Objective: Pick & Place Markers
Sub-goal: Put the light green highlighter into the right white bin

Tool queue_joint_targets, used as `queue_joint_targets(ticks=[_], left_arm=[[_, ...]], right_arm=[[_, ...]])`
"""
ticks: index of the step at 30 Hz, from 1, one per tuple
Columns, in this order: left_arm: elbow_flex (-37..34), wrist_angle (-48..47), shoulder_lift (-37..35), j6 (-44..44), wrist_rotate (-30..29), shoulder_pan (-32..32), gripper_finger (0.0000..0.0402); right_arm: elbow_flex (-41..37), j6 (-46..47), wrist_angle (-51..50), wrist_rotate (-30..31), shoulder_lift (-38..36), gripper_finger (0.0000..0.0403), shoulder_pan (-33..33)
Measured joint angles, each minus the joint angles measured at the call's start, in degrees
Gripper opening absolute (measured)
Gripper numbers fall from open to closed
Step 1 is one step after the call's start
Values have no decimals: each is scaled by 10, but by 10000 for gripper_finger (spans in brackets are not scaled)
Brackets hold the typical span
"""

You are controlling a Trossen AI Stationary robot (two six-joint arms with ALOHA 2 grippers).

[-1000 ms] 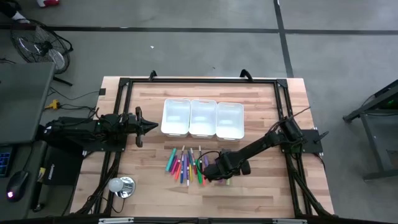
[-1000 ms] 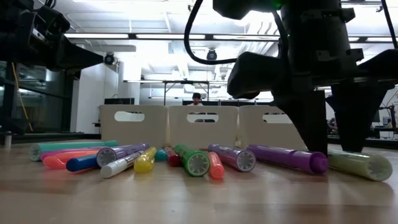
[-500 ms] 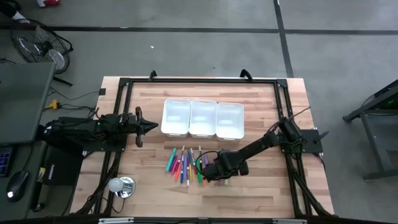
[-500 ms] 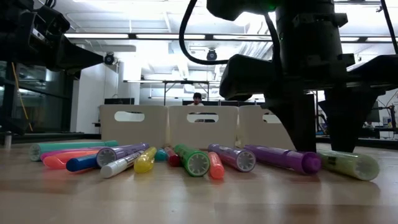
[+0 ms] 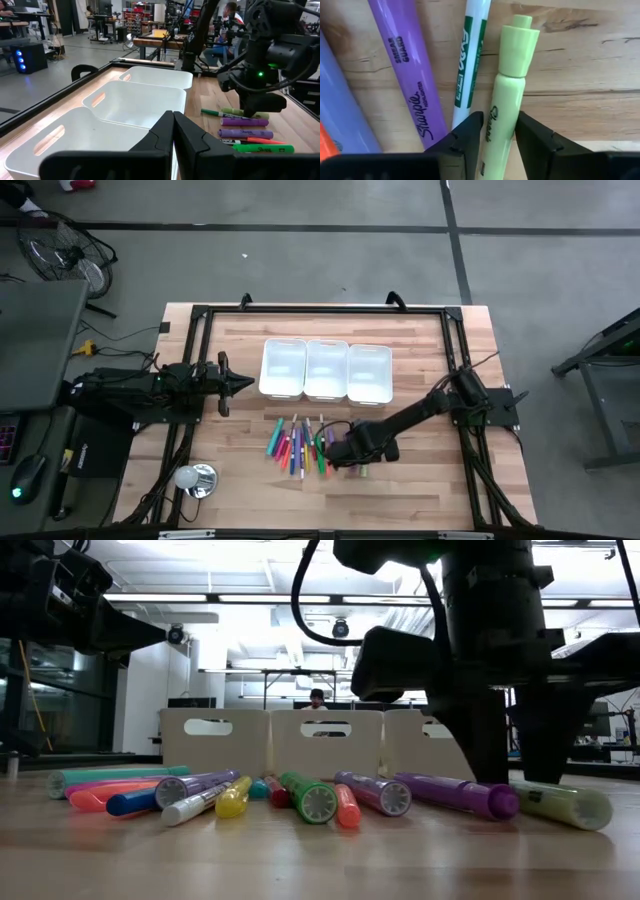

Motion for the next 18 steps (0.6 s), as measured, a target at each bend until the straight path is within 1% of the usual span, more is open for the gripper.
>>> queue_joint_targets(ticks=[4, 7, 18], left_arm=[[0, 0, 0, 0, 0, 0, 7], [0, 0, 0, 0, 0, 0, 7], [0, 0, 0, 0, 0, 0, 7]], right_arm=[[-2, -10, -5, -6, -1, 77, -7], [-2, -23, -7, -9, -1, 65, -9], [-2, -48, -10, -14, -2, 60, -14]])
